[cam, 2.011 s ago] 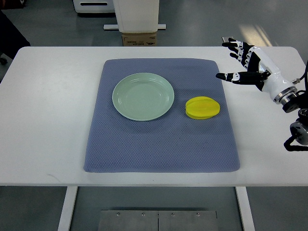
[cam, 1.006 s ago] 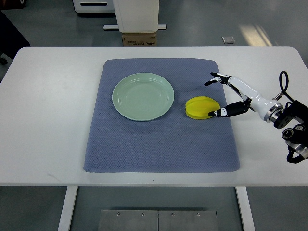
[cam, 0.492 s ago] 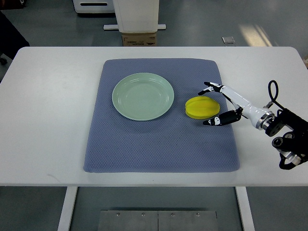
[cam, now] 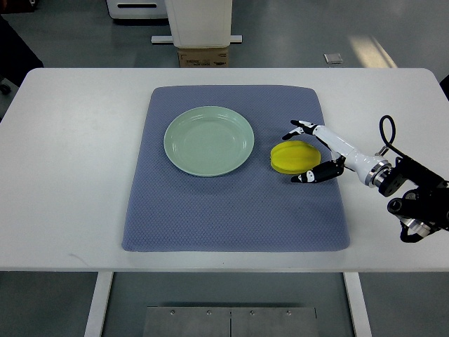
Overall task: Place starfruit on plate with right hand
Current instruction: 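Close the right hand fingers around the yellow starfruit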
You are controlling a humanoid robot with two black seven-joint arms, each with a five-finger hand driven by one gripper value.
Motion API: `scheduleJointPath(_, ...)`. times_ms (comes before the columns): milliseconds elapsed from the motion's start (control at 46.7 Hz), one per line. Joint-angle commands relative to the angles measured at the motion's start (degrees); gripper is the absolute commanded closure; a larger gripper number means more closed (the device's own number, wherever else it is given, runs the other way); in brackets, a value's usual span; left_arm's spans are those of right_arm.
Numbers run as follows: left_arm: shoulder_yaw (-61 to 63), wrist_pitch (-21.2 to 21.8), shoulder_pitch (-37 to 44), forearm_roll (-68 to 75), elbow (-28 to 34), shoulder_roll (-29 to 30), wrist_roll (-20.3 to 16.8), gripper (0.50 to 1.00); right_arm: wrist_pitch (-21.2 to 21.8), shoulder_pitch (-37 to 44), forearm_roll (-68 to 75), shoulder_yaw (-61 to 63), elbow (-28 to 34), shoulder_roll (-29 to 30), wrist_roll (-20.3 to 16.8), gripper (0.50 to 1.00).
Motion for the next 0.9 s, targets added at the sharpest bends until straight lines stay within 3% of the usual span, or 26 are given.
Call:
scheduleJointPath(0,0.00,0.00,-0.01,0.00,0.00,0.00,-0.01,0.500,0.04,0.31,-0.01,-0.41,-0.15,0.40,0.01,0.507)
scheduleJointPath(877,0.00,0.00,-0.01,0.00,0.00,0.00,-0.01,0.500,-0.05,2.07,-0.01,-3.93,-2.44,2.60,-0.43,0.534)
